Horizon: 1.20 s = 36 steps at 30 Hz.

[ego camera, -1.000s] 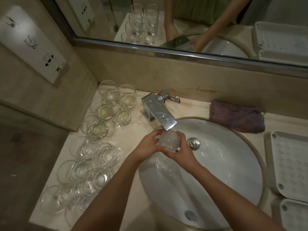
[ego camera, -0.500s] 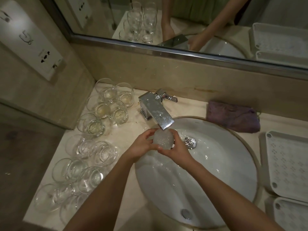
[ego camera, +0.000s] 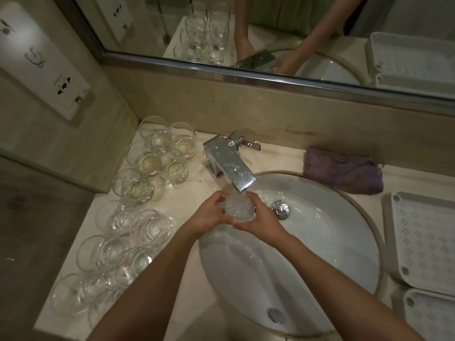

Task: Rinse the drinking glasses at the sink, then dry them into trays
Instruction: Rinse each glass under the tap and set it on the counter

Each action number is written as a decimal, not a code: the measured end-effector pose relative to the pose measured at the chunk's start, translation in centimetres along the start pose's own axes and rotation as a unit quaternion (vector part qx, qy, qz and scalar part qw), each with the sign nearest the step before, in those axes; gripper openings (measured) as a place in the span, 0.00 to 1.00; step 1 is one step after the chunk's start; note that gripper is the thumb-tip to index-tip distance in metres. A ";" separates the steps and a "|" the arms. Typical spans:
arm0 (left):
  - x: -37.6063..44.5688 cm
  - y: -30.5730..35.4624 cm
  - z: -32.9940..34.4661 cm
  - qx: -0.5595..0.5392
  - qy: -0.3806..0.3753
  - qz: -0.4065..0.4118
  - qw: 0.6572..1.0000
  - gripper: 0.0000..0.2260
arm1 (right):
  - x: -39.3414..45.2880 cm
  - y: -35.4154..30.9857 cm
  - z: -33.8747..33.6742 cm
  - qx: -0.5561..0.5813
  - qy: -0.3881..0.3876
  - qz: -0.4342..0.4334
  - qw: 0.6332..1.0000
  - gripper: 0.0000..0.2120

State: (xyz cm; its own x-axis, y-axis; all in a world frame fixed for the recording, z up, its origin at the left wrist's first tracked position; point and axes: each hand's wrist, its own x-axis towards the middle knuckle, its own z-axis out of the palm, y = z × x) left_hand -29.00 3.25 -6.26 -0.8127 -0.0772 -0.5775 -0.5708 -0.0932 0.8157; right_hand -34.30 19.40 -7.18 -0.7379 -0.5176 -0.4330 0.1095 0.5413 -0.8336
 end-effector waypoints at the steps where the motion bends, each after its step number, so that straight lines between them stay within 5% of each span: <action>1: -0.1 -0.1 -0.1 -0.004 0.005 -0.001 1.000 0.27 | 0.2 -0.3 -0.3 -0.007 -0.012 0.003 1.000 0.42; 4: -0.2 -0.2 0.2 -0.012 0.015 -0.001 1.000 0.25 | 0.2 0.0 -1.0 0.017 -0.013 0.015 1.000 0.47; 17: -2.0 1.0 0.7 0.086 -0.058 0.015 0.995 0.25 | -3.1 0.1 -1.2 0.043 0.034 -0.016 0.998 0.31; 24: -3.7 4.6 1.9 0.250 -0.036 0.080 0.964 0.27 | -5.1 -2.9 -5.2 -0.111 0.031 -0.076 0.990 0.41; 36: -7.7 5.6 3.6 0.385 0.000 0.100 0.918 0.31 | -8.0 -9.0 -9.0 -0.553 0.010 -0.138 0.821 0.39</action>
State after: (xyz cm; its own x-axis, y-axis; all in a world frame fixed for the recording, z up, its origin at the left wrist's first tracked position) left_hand -26.37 6.88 2.87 -0.9104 -0.0162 -0.4133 -0.3234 0.6511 0.6867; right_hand -35.40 24.60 6.89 -0.6445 -0.7173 -0.2647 -0.7286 0.6812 -0.0722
